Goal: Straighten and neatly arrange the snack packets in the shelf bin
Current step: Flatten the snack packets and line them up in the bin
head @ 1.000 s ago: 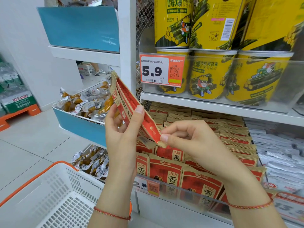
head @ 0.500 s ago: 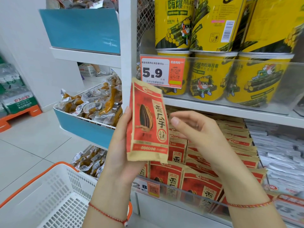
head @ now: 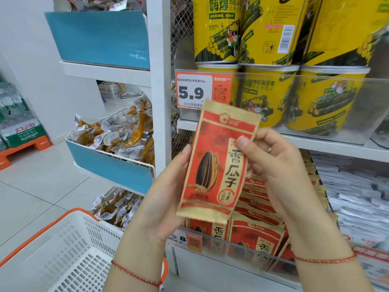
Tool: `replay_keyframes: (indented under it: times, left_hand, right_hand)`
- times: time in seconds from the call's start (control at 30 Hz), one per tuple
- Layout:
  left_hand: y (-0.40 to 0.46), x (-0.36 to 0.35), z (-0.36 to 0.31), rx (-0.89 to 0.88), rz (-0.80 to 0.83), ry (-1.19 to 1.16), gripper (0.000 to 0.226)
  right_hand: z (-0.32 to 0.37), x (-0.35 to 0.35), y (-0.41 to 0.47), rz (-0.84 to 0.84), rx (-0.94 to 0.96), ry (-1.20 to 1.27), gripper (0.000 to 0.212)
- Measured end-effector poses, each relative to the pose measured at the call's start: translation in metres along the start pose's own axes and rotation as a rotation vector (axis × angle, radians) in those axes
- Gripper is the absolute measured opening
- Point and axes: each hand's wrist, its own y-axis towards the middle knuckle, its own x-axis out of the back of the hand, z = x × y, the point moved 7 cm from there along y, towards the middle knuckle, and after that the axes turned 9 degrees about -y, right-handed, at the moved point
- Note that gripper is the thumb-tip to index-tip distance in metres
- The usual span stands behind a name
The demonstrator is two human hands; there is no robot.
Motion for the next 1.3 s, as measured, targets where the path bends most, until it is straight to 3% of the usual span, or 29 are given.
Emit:
replay_keyframes:
  times: [0.1,0.23,0.4,0.7,0.87,1.0,1.07,1.2,1.3]
  left_hand:
    - [-0.001,0.008,-0.011,-0.095,-0.091,0.043,0.037]
    - [-0.001,0.022,-0.021,-0.218,-0.212,0.674,0.024]
    - [0.003,0.017,-0.003,-0.150,-0.120,1.321,0.022]
    - [0.002,0.020,-0.002,-0.046,-0.156,1.259,0.066]
    - [0.004,0.021,0.000,-0.078,-0.123,1.257,0.080]
    - [0.004,0.023,0.000,-0.087,-0.128,1.252,0.083]
    - [0.003,0.022,-0.002,-0.104,-0.134,1.208,0.074]
    - [-0.002,0.019,-0.011,-0.169,-0.152,1.150,0.021]
    - [-0.003,0.014,-0.014,-0.194,-0.085,1.160,0.010]
  right_hand:
    - [0.012,0.015,-0.001,-0.154,0.140,0.088,0.006]
    - [0.018,0.033,-0.002,-0.292,0.243,-0.076,0.012]
    - [-0.009,0.028,0.006,-0.180,0.106,-0.286,0.011]
    - [-0.037,0.019,0.011,0.011,-0.089,-0.469,0.005]
    - [-0.054,0.006,0.007,0.155,-0.171,-1.067,0.014]
    - [-0.042,0.001,0.005,0.147,-0.121,-1.116,0.009]
    - [-0.032,0.000,0.004,0.126,-0.062,-1.115,0.007]
    - [-0.032,-0.009,0.002,0.187,-0.031,-1.250,0.008]
    - [-0.037,-0.015,0.001,0.210,-0.007,-1.322,0.011]
